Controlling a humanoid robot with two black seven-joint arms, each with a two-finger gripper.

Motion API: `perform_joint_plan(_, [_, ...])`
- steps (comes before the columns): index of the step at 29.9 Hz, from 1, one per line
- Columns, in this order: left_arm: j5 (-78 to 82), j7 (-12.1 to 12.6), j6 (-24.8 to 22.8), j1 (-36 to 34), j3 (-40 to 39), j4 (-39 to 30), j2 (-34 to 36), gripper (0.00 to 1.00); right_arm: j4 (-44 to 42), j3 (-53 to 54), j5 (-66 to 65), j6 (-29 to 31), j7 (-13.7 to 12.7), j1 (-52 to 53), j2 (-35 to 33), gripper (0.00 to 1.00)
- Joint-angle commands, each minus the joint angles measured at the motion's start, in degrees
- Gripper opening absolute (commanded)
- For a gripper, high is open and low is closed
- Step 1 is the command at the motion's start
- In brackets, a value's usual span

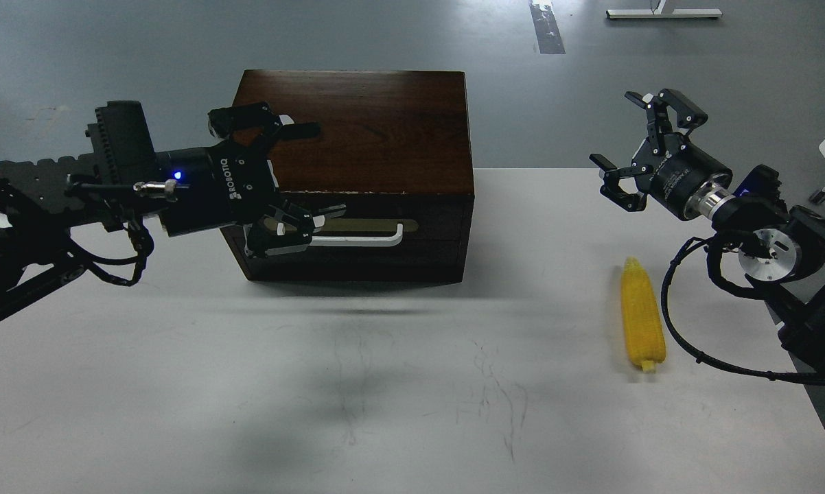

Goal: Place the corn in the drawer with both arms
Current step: 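Reach the left gripper to the white drawer handle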

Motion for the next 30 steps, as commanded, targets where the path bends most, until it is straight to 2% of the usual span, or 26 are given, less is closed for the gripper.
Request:
perform_joint_plan(1, [0.03, 0.01, 0.27, 0.36, 0.95, 0.98, -1.76, 0.98, -0.01, 0.03, 0.00, 0.00, 0.00, -0.01, 0.10, 1.00])
perform_joint_plan(10, [0.03, 0.01, 0.27, 0.01, 10.43, 3.80, -2.47, 0.98, -0.01, 0.12, 0.00, -0.08, 0.00, -0.01, 0.01, 1.00])
perform_joint_plan(16, [0.03, 0.01, 0.27, -0.52, 10.62, 4.76, -3.43, 0.96, -0.09, 0.12, 0.00, -0.08, 0.00, -0.01, 0.01, 1.00])
perform_joint_plan(18, [0.03, 0.01, 0.54, -2.36, 10.62, 4.68, -3.52, 0.92, -0.09, 0.03, 0.00, -0.08, 0.00, -0.18, 0.01, 1.00])
perform_joint_plan(25, [0.03, 0.01, 0.63, -2.98, 10.70, 4.76, -5.71, 0.92, -0.18, 0.03, 0.00, -0.08, 0.09, -0.62, 0.36, 1.00])
perform_joint_plan(27, [0.03, 0.01, 0.71, -2.89, 10.88, 4.76, -6.16, 0.89, -0.18, 0.03, 0.00, -0.08, 0.09, -0.62, 0.36, 1.00])
perform_joint_plan(29, [0.03, 0.01, 0.71, -2.63, 11.75, 4.85, -6.33, 0.78, -0.18, 0.12, 0.00, -0.08, 0.09, -0.62, 0.28, 1.00])
perform_joint_plan(30, [0.03, 0.01, 0.71, -2.80, 12.28, 5.03, -6.33, 0.76, -0.18, 0.12, 0.00, -0.08, 0.09, -0.62, 0.28, 1.00])
